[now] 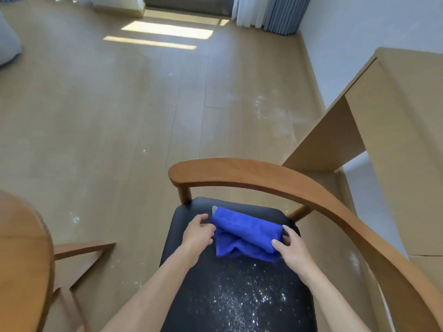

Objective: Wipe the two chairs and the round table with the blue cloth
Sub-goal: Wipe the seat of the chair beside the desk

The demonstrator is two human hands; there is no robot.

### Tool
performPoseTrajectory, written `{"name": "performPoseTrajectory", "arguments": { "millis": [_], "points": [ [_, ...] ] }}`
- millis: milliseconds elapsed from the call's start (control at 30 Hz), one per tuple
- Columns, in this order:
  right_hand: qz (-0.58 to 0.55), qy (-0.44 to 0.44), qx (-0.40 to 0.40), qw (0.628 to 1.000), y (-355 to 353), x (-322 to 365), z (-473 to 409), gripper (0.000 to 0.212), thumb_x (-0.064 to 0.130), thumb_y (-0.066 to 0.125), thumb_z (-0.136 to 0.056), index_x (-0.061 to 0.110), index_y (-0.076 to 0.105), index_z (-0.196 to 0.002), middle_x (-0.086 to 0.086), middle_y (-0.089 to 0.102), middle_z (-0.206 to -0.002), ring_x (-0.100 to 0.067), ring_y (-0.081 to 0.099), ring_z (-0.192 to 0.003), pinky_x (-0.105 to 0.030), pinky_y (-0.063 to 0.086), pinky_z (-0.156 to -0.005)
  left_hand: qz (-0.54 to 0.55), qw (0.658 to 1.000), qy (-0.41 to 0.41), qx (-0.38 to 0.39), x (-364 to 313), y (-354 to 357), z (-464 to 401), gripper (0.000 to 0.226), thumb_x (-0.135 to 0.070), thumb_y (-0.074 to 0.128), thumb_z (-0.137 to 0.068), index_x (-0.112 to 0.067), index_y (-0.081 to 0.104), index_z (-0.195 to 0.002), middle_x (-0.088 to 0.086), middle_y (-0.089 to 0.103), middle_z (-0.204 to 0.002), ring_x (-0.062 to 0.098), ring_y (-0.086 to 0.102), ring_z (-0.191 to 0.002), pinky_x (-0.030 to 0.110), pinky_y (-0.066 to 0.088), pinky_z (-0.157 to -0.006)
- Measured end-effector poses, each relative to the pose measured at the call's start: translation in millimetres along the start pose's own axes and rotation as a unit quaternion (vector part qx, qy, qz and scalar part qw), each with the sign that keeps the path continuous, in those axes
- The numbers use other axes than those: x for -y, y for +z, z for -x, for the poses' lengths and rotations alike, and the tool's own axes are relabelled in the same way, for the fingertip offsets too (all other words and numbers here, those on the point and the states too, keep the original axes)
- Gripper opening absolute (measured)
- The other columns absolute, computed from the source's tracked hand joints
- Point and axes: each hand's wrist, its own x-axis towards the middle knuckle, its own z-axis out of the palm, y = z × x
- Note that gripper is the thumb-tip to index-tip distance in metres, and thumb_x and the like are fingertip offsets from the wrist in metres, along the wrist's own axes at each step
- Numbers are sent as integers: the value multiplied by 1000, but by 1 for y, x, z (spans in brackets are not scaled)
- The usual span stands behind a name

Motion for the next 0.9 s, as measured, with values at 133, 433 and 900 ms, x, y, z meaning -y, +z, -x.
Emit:
{"name": "performPoseTrajectory", "arguments": {
  "millis": [133, 433, 900],
  "points": [
    [238, -150, -63, 958, 16, -10, -27, 58, 24, 59, -91, 22, 39, -145, -3, 35, -151, -22, 27, -139, -35, 25, -114, -158, 983, 59, -77, 28, -22, -17, 36, -13, 48, -92, -23, 52, -127, -3, 59, -119, 14, 57, -102, 28, 47, -87],
    [489, -389, 19, 780, 69, 3, -53, 87, 67, 65, -66, 35, 41, -144, -15, 28, -155, -41, 35, -137, -62, 33, -103, -429, 888, 156, -66, 85, -55, -31, 62, -28, 44, -98, -23, 16, -153, -6, 3, -160, 15, 7, -147, 33, 23, -118],
    [382, -371, -164, 830, 107, -9, -26, 48, 19, 82, -65, 17, 70, -111, -20, 62, -109, -34, 55, -68, -38, 49, -56, -433, 879, 168, -104, 102, -47, -40, 64, -24, 44, -96, -24, 15, -154, -3, 0, -162, 15, 1, -148, 32, 17, -117]
  ]
}}
